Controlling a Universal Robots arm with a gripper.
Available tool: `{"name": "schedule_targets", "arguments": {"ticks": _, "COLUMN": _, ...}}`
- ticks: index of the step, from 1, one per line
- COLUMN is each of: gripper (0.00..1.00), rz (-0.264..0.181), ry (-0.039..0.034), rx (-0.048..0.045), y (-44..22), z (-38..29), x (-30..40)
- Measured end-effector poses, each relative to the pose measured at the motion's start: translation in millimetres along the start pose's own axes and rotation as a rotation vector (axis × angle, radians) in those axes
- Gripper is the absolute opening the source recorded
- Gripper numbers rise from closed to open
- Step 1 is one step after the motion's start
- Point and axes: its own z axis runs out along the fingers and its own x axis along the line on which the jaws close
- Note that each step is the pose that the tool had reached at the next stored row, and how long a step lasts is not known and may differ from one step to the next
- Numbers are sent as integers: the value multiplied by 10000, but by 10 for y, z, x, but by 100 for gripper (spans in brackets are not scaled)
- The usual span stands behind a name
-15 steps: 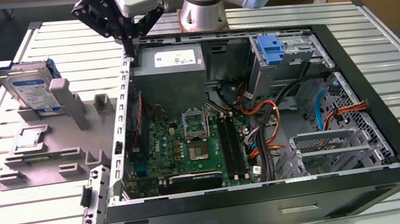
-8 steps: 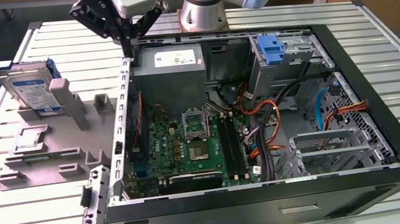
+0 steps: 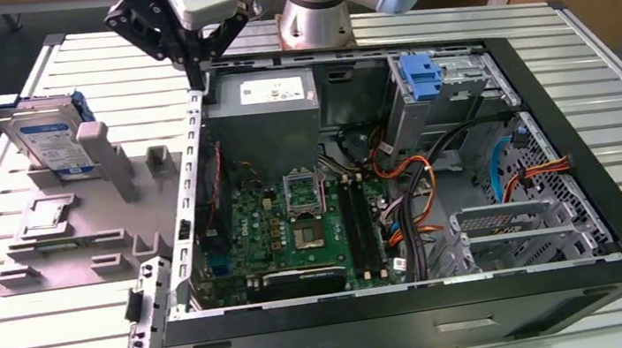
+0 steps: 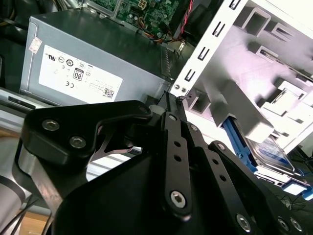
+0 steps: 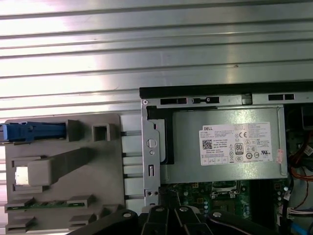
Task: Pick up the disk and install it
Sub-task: 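Reach for the disk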
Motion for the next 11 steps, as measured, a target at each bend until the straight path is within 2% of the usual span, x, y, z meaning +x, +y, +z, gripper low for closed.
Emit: {"name": "schedule_targets", "arguments": {"ticks": 11, "gripper": 10, "rz": 0, "ry": 7, "rx": 3, "y": -5, "z": 17, "x": 107}}
